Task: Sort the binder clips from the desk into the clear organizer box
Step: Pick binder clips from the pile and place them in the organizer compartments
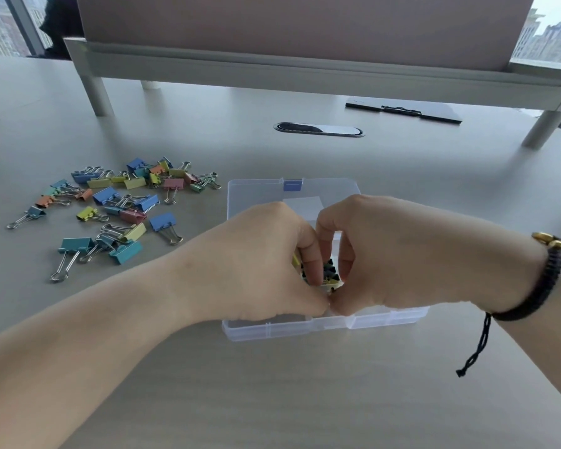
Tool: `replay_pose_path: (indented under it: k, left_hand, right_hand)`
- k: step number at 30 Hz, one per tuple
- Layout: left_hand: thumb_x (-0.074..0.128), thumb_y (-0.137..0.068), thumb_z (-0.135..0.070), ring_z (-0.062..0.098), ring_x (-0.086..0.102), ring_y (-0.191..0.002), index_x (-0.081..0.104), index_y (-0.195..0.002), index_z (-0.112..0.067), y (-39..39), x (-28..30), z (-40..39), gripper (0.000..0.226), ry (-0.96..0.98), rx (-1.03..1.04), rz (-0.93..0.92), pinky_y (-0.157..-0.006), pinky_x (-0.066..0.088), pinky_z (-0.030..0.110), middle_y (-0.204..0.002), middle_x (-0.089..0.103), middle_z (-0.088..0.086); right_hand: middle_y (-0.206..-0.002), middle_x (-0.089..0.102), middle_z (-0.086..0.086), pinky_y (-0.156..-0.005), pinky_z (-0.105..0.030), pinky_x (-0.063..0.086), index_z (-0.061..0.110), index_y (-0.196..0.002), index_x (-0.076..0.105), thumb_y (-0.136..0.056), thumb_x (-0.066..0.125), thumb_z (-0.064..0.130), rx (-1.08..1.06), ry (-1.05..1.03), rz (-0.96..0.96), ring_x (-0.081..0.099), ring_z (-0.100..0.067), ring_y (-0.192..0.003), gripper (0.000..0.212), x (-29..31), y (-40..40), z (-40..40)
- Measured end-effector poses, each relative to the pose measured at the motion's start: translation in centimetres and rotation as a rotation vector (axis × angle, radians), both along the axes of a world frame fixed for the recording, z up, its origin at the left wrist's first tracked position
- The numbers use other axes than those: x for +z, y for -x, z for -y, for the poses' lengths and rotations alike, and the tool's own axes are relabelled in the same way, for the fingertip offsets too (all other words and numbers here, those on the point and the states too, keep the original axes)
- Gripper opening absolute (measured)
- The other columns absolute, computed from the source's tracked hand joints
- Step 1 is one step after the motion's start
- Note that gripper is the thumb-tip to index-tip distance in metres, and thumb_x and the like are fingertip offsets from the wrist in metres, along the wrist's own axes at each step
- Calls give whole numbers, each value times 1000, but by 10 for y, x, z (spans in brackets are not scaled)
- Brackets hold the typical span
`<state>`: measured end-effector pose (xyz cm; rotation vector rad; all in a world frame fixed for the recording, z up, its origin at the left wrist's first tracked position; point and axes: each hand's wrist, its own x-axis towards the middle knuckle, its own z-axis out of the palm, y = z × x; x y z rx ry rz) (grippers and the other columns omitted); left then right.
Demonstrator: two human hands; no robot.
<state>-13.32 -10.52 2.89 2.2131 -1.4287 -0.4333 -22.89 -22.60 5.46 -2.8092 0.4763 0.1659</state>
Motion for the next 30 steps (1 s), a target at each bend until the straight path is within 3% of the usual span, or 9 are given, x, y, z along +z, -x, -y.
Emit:
replay_pose_path:
  k: [4,8,11,15,19,24,27,30]
  left_hand:
    - [83,-63,-37,-7,50,-46,65,-64,-25,5,1,1,22,21,-17,45,-44,34,5,-49,53,-31]
    - [83,-64,-34,-10,51,-47,63,-61,-24,7,1,1,23,37,-11,32,-44,33,4,-51,51,-38]
    - [83,-62,-38,-7,51,-47,64,-60,-24,6,1,1,24,41,17,32,-43,34,7,-51,54,-31]
    - [81,-60,-41,-4,50,-44,67,-65,-24,6,1,0,23,28,34,-2,-41,35,9,-52,57,-24]
    - [80,-66,-41,1,48,-39,68,-69,-26,1,1,-1,19,11,33,-41,-41,38,13,-54,62,-11]
    - [83,-65,-45,1,46,-38,70,-73,-29,0,5,-1,23,-15,22,-86,-40,37,11,-54,62,-12]
    - [81,-62,-51,2,43,-37,71,-75,-30,-3,8,-1,26,-3,15,-106,-41,35,11,-53,61,-10]
    - [77,-63,-50,4,41,-36,71,-77,-28,-3,10,-2,26,69,38,-213,-38,34,12,-50,56,-8]
  right_hand:
    - [-75,48,17,-66,-28,52,37,-67,43,-56,83,37,40,89,-7,49,1,-65,42,-2,-3,1]
    - [-72,52,14,-61,-25,50,32,-66,50,-60,80,34,35,117,60,54,-5,-64,31,-5,-1,1]
    - [-63,51,14,-58,-25,48,31,-65,53,-59,81,38,46,180,83,54,-7,-60,29,-11,-3,3]
    - [-69,59,11,-49,-18,39,25,-71,60,-64,82,33,-9,53,91,56,-2,-58,25,-6,9,0]
    - [-64,69,9,-50,-25,47,22,-71,61,-67,82,25,-50,-210,49,67,-6,-51,22,2,17,6]
    - [-68,71,6,-51,-20,47,22,-73,62,-70,80,23,-33,-262,33,69,-6,-53,19,3,20,11]
    - [-67,73,3,-65,-31,57,20,-72,63,-71,76,27,-49,-288,62,70,-9,-53,15,1,20,15]
    - [-60,70,3,-55,-31,54,21,-69,63,-73,72,27,-66,-303,209,64,-10,-46,12,0,17,17]
